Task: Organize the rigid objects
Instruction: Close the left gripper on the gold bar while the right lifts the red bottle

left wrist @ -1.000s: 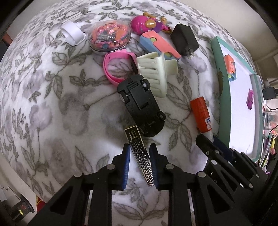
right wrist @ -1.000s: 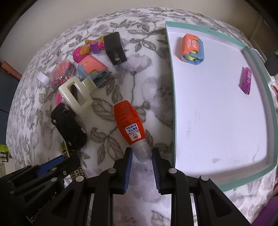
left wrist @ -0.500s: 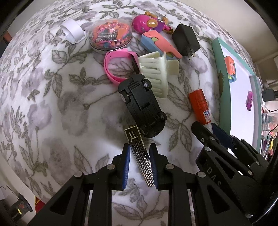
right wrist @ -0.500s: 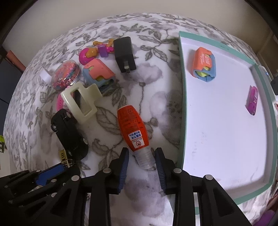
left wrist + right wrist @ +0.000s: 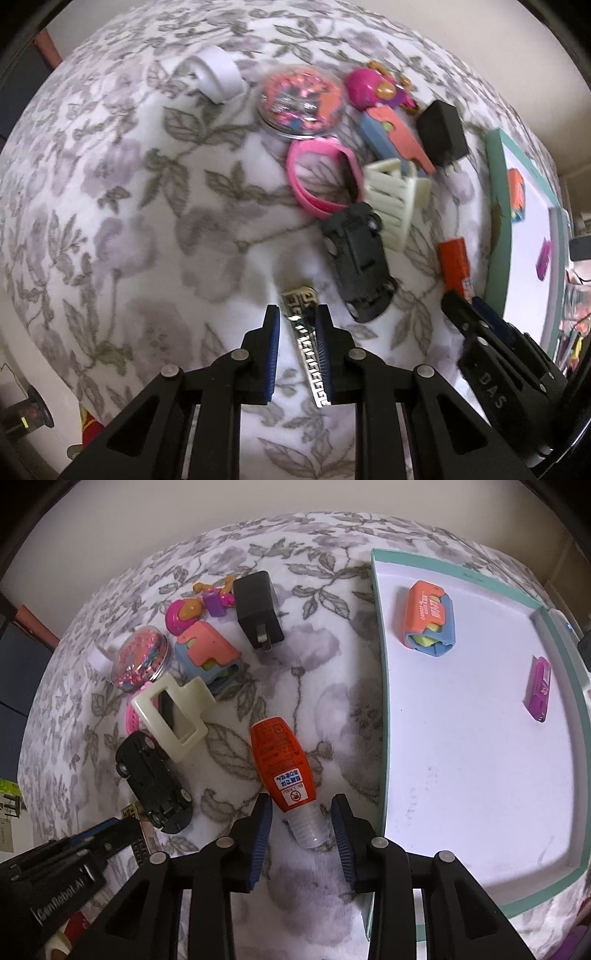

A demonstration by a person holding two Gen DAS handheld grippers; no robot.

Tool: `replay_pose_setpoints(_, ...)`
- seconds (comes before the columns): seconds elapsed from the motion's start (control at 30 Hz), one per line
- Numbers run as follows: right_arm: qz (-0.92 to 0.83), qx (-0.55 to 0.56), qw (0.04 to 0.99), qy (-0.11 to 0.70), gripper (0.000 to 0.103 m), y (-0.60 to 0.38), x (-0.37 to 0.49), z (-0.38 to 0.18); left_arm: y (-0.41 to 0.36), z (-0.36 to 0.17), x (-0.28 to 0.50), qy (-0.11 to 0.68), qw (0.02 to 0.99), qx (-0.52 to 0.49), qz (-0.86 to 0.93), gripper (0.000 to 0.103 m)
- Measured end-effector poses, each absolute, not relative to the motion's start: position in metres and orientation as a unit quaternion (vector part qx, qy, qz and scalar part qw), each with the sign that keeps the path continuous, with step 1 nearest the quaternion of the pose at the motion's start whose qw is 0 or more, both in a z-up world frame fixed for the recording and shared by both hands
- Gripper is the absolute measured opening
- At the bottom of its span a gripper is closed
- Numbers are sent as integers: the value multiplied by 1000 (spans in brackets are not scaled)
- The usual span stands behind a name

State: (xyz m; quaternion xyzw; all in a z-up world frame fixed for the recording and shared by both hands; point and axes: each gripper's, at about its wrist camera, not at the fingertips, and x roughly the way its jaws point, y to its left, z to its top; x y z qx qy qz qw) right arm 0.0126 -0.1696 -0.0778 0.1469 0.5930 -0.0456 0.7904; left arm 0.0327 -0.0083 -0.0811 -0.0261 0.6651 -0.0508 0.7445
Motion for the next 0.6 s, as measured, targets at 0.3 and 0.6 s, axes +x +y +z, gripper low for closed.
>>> replay_pose_setpoints(0.3,-44,146,799,582,39,-168,15,-74,10,-87,29,676,732,-53,-67,20)
replay_pose_setpoints(0.6,-42,138,806,575,43,-166,22,-77,5,-89,23,677,732,-24,-71,22)
